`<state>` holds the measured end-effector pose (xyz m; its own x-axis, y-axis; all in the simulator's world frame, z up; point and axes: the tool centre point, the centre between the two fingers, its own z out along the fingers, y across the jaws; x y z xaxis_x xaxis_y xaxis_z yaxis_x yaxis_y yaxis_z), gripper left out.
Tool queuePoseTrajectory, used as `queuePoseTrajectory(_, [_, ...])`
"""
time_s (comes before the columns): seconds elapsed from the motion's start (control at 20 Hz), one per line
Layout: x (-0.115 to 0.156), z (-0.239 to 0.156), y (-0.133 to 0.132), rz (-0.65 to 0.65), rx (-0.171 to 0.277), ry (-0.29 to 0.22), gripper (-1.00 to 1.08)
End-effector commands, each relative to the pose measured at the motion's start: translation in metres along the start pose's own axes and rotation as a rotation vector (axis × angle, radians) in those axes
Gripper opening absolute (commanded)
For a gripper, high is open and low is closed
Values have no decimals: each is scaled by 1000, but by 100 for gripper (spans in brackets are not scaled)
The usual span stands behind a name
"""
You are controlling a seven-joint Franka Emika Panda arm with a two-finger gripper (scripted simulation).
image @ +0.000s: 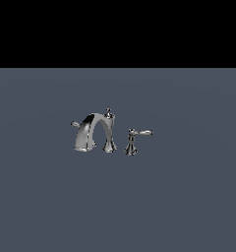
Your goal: Turn on the faucet by rotating a designated handle.
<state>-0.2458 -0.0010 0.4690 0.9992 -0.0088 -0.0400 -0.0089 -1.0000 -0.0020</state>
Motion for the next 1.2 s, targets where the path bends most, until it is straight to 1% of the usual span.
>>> queuePoseTrajectory(0.0, [0,0,0,0,0,0,-100])
queuePoseTrajectory(0.15, [0,-2,1,3,-9,4,-100])
queuePoseTrajectory(0.35, [-1,-10,3,8,-41,16,-100])
queuePoseTrajectory(0.5, [-3,-12,4,6,-49,18,-100])
queuePoseTrajectory(0.85, [5,-9,0,28,-29,15,-100])
queuePoseTrajectory(1.15, [25,-2,-7,87,12,6,-100])
